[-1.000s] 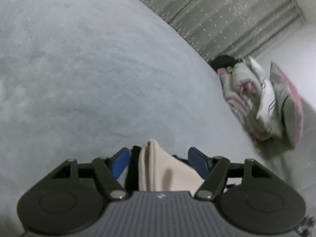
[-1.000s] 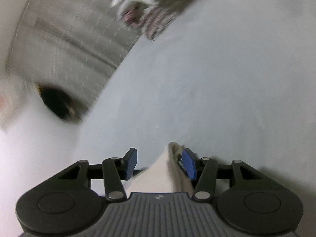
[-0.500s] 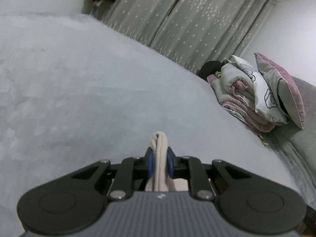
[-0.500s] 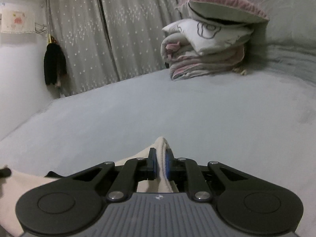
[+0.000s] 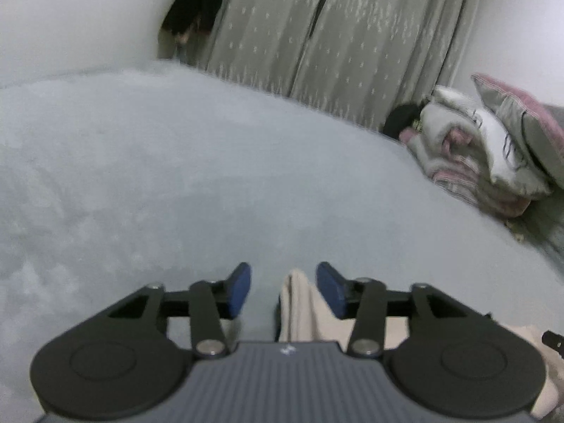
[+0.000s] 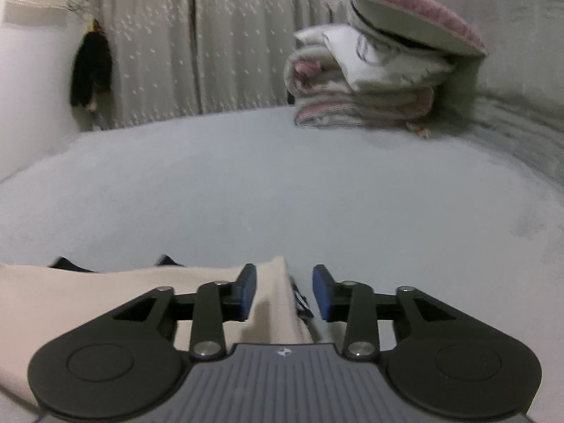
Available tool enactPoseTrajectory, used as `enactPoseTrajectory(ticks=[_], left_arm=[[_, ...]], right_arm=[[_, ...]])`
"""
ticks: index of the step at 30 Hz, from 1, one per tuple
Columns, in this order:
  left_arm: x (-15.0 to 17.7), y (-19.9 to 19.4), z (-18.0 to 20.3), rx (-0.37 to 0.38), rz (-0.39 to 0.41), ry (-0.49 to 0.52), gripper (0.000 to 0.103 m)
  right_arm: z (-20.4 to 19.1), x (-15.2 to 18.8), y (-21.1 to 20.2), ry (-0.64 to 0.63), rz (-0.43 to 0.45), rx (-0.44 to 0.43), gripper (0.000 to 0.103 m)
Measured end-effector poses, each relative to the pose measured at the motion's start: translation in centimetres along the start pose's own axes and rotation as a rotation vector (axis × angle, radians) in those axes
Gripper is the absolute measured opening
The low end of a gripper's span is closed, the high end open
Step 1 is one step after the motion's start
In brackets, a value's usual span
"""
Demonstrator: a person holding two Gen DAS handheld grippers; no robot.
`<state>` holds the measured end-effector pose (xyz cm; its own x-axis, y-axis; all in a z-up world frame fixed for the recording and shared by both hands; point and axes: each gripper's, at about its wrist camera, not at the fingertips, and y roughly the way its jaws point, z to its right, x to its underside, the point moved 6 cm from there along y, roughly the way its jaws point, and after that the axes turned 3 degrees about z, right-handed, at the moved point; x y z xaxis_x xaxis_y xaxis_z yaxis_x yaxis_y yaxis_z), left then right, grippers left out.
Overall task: Fold clothes
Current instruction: 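Lay the folded edge down and open both tools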
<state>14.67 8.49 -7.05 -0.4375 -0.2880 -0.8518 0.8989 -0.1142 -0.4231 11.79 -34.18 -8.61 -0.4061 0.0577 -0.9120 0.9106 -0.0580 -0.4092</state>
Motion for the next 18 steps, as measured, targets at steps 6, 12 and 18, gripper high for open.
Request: enactPoseTrajectory(ticks=[6, 12, 18], left_arm=[[1.8, -1.9, 4.2, 0.135, -0.008, 0.123, 0.055], [5.7, -1.9, 5.6, 0.147, -0.077, 0.290, 0.054], [5.9, -2.5, 3.8, 0.136, -0.086, 0.295, 0.042]], right_arm=[[-4.3, 0.7, -2.2, -0.113, 0.029, -0.090, 0.049], [-6.5, 3.7, -2.4, -0.210, -0.029, -0.140, 0.049], [-3.5, 4.7, -1.9, -0.159, -0.068, -0.171, 0.049]])
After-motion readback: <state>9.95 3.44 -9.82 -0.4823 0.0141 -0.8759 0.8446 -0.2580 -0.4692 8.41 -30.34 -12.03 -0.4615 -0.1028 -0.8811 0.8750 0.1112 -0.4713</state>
